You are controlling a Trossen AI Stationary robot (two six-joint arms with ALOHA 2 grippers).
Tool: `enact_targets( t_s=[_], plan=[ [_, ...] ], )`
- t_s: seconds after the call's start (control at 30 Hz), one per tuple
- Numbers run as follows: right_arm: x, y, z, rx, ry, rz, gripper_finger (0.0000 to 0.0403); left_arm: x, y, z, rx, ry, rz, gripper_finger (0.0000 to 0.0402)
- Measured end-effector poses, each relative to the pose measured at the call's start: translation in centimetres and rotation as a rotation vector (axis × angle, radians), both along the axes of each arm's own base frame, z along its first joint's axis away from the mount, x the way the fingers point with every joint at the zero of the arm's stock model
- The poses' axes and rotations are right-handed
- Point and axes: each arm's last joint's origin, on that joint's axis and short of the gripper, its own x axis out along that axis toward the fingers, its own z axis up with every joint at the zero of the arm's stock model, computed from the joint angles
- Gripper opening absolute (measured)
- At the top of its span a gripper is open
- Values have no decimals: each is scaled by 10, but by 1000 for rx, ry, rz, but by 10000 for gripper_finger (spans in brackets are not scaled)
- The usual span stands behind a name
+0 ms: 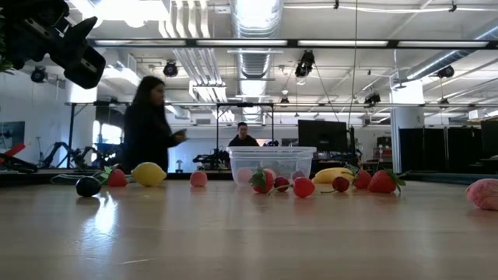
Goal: Pick and placing Produce into tupperware
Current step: Put the yellow banana into the transparent bin
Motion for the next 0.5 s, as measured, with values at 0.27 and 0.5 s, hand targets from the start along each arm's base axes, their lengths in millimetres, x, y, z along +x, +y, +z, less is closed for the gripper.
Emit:
enact_targets(
  t_s=[0.27, 0.5],
  plan=[
    [-1, -3, 2, -19, -18, -7, 251, 0, 0, 0, 0, -1, 0, 155],
    [-2, -4, 2, -42, -21, -21, 247, 0, 0, 0, 0, -1, -2, 155]
  ],
)
